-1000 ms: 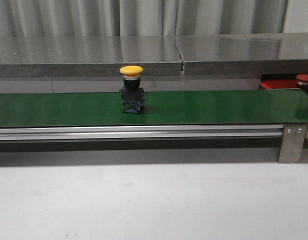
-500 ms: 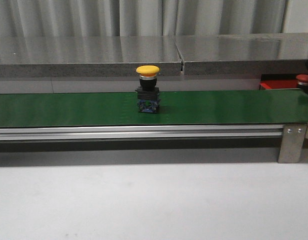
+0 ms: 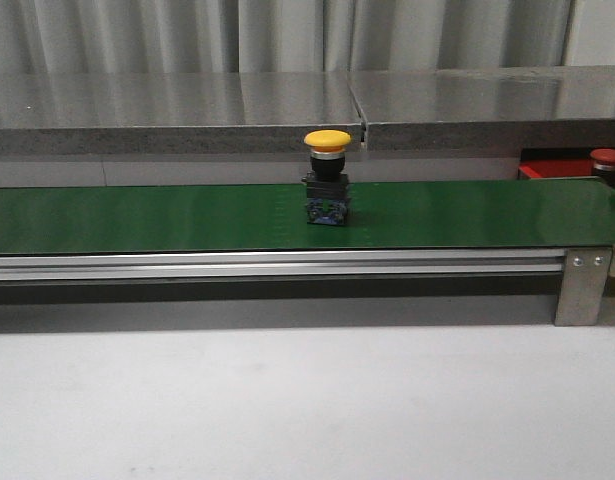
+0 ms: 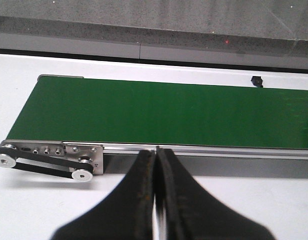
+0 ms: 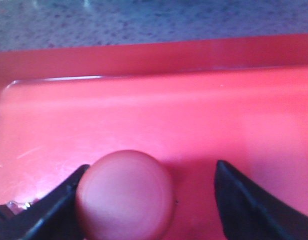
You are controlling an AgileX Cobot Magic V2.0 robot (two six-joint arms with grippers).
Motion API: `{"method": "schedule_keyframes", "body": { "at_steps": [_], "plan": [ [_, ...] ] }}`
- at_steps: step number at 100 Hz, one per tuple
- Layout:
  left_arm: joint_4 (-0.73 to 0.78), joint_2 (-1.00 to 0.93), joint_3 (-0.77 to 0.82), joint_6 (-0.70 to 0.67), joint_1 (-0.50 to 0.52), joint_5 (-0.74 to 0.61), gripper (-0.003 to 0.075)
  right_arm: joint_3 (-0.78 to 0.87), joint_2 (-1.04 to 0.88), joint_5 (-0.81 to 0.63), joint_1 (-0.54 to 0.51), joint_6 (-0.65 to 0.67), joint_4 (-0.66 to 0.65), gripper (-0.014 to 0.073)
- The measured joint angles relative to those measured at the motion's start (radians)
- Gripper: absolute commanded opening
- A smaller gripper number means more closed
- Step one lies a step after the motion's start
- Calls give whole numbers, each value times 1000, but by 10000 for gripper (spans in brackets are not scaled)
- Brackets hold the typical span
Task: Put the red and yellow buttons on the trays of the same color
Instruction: 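Carry the red button into the red tray and open the right gripper, then move the right gripper over the approaching yellow button on the belt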
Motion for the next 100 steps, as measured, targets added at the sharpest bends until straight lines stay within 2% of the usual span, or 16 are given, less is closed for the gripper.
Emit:
{"method": "schedule_keyframes", "body": {
  "at_steps": [45,77,100],
  "plan": [
    [0,0,0,0,0,0,-19,-185,-7,179,-11,0,94,529],
    [0,0,0,0,0,0,-19,-198,-152,321,-11,-3,94,528],
    [0,0,0,0,0,0,-19,-200,-256,506,-11,-12,94,528]
  ]
}}
